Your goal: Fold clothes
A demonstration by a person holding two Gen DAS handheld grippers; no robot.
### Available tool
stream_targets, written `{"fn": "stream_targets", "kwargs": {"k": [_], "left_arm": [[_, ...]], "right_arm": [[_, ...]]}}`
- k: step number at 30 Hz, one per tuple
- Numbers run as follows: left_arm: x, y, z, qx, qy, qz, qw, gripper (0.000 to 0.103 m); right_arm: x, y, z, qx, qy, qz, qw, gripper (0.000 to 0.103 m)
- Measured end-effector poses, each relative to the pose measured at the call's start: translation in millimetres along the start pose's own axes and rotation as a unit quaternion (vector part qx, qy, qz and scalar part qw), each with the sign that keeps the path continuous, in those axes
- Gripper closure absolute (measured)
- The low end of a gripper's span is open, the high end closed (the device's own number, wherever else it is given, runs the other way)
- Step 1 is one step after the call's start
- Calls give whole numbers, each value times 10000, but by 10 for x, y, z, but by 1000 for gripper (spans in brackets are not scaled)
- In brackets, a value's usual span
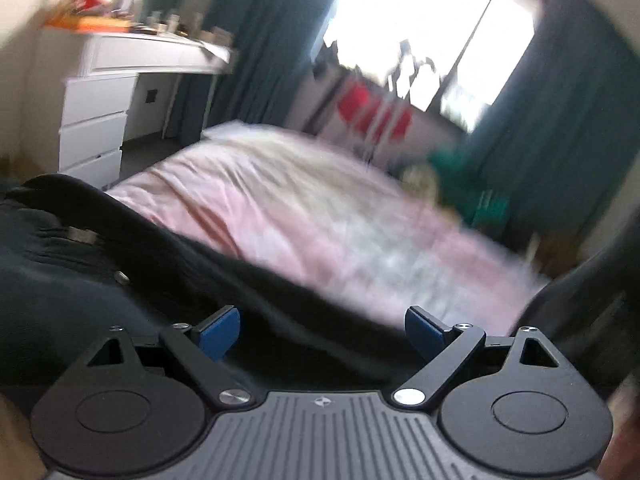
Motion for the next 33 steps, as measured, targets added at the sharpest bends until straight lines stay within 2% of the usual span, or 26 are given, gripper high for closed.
{"fn": "stream_targets", "kwargs": {"k": [2,5,7,9,12,15,17,19,20,24,27,29,30,31,33], "left_arm": [[83,156,-60,164,-93,-1,9998,9],[66,308,-73,335,-20,-59,9994,9],[37,352,-70,430,6,-42,9991,9],[5,310,-50,359,-9,64,9993,9],[-35,212,5,105,-21,202,9997,9],[-73,93,100,-284,12,239,9993,9],[-102,52,154,-441,92,221,9987,9],[-128,35,213,-548,180,165,9982,9],[-142,38,235,-585,227,118,9980,9],[-188,34,310,-667,442,-6,9968,13],[-207,4,353,-707,509,-7,9962,15],[-214,-23,384,-747,511,-4,9959,23],[-219,-34,401,-760,518,-3,9958,31],[-225,-38,421,-755,551,-2,9956,40],[-242,-41,465,-738,660,22,9951,52]], "right_arm": [[55,483,164,493,183,-646,9965,92],[115,981,489,1291,514,-1333,9813,91],[132,1091,645,1630,563,-1409,9749,91],[163,1066,648,1706,477,-1387,9744,88],[168,925,577,1392,664,-1597,9750,81],[219,752,496,1002,948,-1953,9710,67],[309,649,356,665,1046,-2272,9659,50],[486,496,256,162,1094,-2556,9604,38],[583,388,215,-159,1087,-2604,9592,34],[771,-147,196,-1525,945,-2206,9587,34],[657,-342,328,-1787,1050,-1358,9688,34],[533,-429,442,-1970,1245,-883,9684,34],[477,-447,511,-2046,1383,-721,9663,34],[420,-467,585,-2125,1529,-584,9633,38],[301,-508,752,-2314,1846,-424,9542,58]]}}
Point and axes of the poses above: each gripper's, at about its wrist camera, not at the fingertips, and x roughly against the way its jaws point, y to its left, z to its underside, the point moved 1 cm from there along -x, roughly the way its jaws point, and after that the axes turned 4 degrees about -y, right-handed, at the moved point
